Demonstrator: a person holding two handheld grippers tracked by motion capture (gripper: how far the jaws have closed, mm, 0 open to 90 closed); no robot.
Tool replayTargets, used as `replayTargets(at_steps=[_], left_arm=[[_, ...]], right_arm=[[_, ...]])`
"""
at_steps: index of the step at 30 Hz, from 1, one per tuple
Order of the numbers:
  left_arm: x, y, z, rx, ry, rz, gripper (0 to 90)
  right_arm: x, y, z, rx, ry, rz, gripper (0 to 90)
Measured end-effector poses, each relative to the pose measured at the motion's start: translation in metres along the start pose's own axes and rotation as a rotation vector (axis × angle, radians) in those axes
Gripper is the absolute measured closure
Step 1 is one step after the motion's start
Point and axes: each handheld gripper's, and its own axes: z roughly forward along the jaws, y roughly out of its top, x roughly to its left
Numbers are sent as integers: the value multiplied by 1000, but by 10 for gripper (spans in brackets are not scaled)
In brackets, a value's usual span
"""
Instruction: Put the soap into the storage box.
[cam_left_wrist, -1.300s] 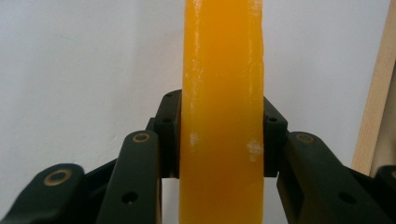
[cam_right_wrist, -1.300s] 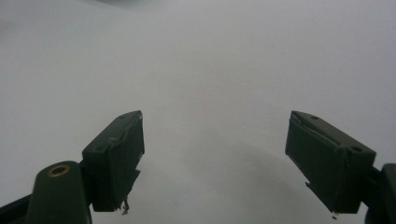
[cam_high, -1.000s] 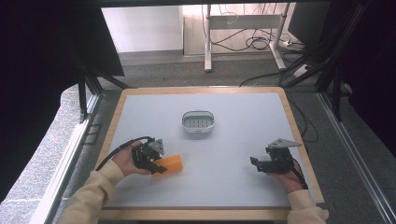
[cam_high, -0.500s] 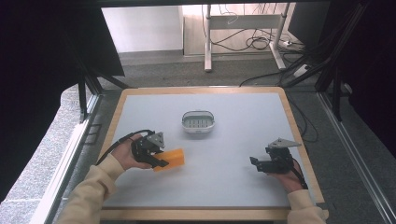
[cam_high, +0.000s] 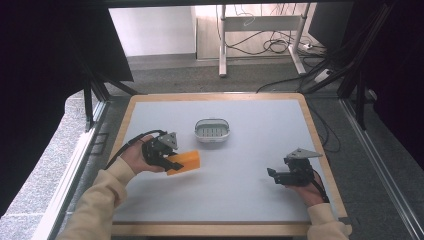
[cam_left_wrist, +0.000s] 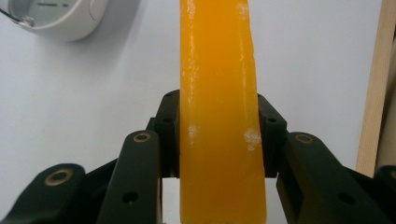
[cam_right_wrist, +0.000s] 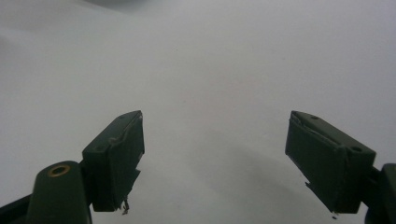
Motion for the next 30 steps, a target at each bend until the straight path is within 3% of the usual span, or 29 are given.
replayTargets(at_steps=[7, 30], left_arm=[[9, 14, -2, -4, -1, 27, 621], [27, 35, -9, -23, 34, 26, 621]], right_arm=[[0, 1, -1, -3, 1, 1, 199], [5, 6, -7, -33, 24, -8, 199]])
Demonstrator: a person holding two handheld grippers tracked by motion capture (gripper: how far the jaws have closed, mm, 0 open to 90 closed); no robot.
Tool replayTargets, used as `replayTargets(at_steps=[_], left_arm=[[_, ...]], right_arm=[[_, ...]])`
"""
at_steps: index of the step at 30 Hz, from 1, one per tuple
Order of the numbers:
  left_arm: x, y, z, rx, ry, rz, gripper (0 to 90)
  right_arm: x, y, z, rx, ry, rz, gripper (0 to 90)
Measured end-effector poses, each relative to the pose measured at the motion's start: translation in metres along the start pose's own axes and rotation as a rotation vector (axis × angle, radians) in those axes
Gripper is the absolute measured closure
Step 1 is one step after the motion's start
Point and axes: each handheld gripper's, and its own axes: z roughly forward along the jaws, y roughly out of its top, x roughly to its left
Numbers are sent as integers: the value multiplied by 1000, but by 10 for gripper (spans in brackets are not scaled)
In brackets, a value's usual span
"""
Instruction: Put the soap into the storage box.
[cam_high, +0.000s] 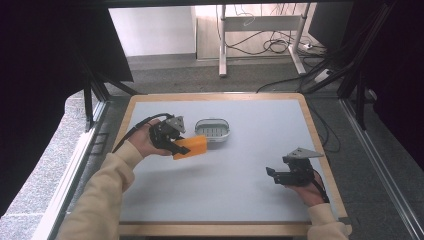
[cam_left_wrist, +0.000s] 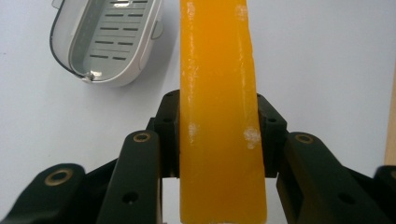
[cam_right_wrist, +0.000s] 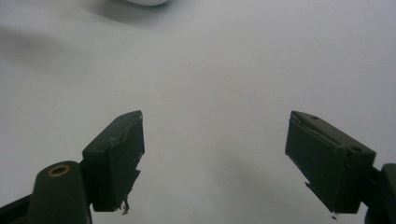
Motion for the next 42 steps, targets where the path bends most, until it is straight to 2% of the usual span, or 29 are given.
replayTargets(at_steps=[7, 16, 21, 24, 38, 42], left_arm=[[8, 2, 0, 1, 9, -16, 621], [20, 12, 0, 0, 21, -15, 621], [25, 15, 0, 0, 15, -18, 621], [28, 17, 0, 0, 23, -13, 621], [45, 33, 11, -5, 9, 21, 621], [46, 37, 12, -6, 9, 36, 621]], right_arm=[[0, 2, -3, -13, -1, 3, 203], [0, 2, -4, -21, 0, 7, 203], [-1, 2, -4, -20, -2, 5, 203], [-1, 2, -4, -19, -4, 6, 203], [0, 2, -3, -16, -1, 4, 203], [1, 2, -4, -16, -2, 2, 203]])
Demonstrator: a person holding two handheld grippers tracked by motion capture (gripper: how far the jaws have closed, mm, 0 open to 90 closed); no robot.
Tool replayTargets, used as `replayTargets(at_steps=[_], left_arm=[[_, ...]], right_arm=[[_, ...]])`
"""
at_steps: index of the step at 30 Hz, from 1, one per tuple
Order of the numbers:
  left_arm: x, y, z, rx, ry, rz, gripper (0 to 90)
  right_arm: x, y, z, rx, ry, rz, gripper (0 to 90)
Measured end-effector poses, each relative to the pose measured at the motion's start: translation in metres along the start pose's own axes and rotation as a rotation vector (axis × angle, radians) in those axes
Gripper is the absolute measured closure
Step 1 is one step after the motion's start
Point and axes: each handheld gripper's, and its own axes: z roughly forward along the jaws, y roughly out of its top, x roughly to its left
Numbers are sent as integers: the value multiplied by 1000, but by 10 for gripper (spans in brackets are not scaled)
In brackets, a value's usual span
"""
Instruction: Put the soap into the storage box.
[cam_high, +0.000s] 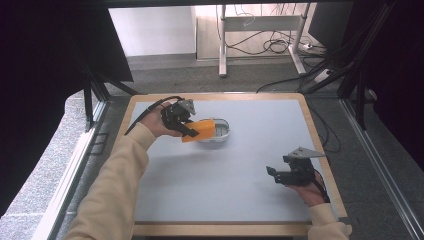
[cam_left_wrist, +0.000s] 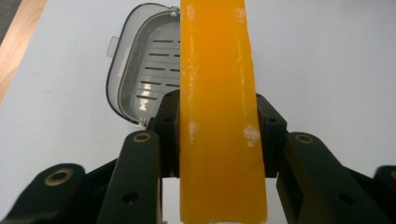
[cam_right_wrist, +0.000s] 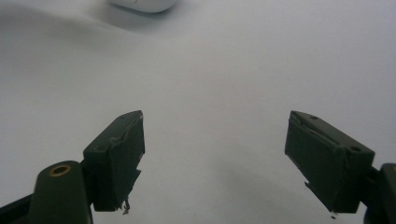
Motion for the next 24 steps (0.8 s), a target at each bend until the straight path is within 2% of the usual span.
replayTargets(at_steps=[3, 15, 20, 24], left_arm=[[3, 2, 3, 13, 5, 1, 621], [19, 6, 7, 8, -4, -14, 621], [22, 9, 11, 22, -13, -5, 621], [24, 13, 12, 14, -27, 5, 621]], right_arm=[[0, -1, 0, 1, 3, 2, 203], [3, 0, 0, 0, 12, -3, 203], [2, 0, 0, 0, 9, 1, 203], [2, 0, 0, 1, 2, 3, 203]])
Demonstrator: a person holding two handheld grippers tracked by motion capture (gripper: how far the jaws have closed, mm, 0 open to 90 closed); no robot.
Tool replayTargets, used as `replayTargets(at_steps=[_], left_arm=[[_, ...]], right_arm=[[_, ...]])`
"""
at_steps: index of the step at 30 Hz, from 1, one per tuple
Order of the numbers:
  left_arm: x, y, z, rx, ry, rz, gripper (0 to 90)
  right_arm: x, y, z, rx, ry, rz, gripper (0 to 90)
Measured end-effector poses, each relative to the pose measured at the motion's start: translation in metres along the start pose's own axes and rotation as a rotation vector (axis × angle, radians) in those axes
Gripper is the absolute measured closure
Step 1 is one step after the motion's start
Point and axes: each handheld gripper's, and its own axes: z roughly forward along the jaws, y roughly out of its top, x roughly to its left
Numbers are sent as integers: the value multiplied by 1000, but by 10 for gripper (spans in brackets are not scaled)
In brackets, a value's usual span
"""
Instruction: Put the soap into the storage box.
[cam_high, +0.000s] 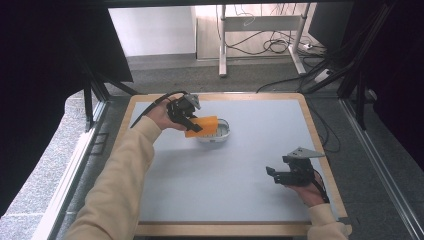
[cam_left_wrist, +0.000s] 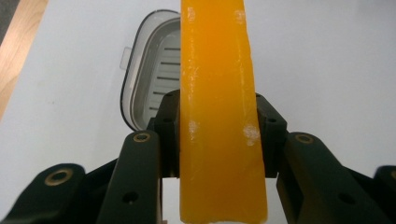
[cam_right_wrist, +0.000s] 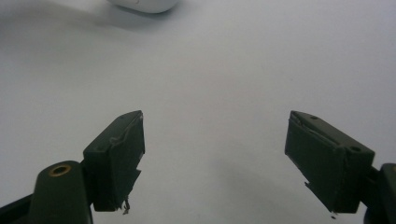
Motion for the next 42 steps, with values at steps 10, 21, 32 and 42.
replayTargets(at_steps=[10, 21, 32, 42], left_arm=[[10, 9, 10, 4, -4, 19, 621], [25, 18, 22, -6, -19, 31, 621], [28, 22, 35, -4, -29, 29, 621], [31, 22, 48, 0, -39, 29, 621]], right_arm=[[0, 0, 0, -2, -8, -1, 203], [1, 1, 0, -4, -2, 1, 203], [0, 0, 1, 2, -3, -2, 203], [0, 0, 1, 6, -4, -3, 203]])
